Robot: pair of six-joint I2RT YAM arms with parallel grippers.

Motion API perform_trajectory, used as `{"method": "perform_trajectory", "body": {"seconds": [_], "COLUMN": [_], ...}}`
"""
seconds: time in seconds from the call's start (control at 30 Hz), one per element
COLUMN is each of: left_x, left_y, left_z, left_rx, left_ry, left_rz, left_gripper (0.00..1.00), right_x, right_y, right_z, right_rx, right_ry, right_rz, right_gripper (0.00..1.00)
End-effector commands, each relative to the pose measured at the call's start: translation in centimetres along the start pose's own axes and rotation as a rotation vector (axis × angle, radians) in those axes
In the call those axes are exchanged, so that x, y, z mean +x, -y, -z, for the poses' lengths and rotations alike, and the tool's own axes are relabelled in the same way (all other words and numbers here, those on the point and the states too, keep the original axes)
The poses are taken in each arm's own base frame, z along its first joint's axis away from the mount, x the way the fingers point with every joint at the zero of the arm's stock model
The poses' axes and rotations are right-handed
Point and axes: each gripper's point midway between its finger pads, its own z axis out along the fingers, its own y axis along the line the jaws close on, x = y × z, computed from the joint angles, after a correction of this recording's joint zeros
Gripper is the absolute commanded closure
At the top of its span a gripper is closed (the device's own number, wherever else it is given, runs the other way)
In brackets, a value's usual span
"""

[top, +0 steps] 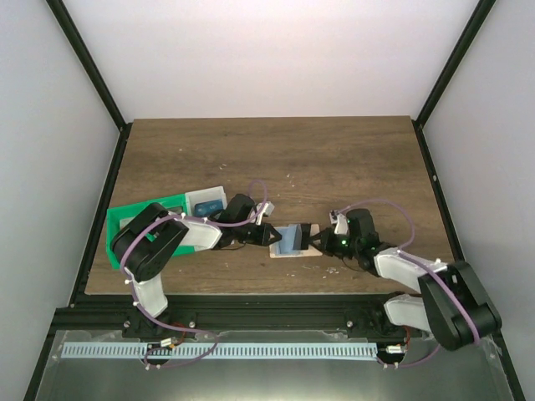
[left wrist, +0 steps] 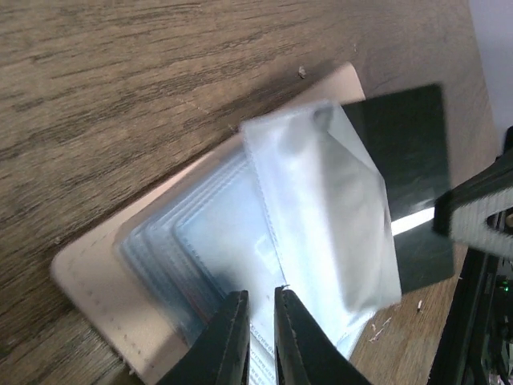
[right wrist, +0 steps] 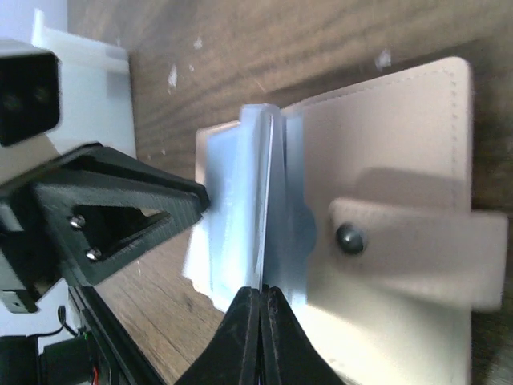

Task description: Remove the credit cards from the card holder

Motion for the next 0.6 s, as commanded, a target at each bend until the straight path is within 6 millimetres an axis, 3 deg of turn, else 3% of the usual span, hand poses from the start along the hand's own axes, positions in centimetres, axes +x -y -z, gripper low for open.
{"method": "perform_trajectory", "body": {"seconds": [0.0, 0.23, 0.57], "left_x": [2.3, 1.0, -2.5], "left_y": [-2.4, -0.7, 2.1], "left_z": [-0.2, 0.2, 2.8], "left_rx": [-0.080, -0.033, 0.049], "left_ry": [-0.057, -0.031, 0.042], "left_rz": [0.053, 0.048, 0.083], "left_gripper": [0.86, 0.75, 0.60], "right_x": [-2.8, -5.6, -6.8], "right_y": [-0.3, -3.2, -6.6], "right_z": [2.1, 4.8, 4.9], "right_rx": [0.121, 0.133, 0.084], "right_ry": [0.110, 0.239, 0.262], "right_rz": [0.032, 0.114, 0.289], "right_gripper": [0.99, 0.99, 1.00]}}
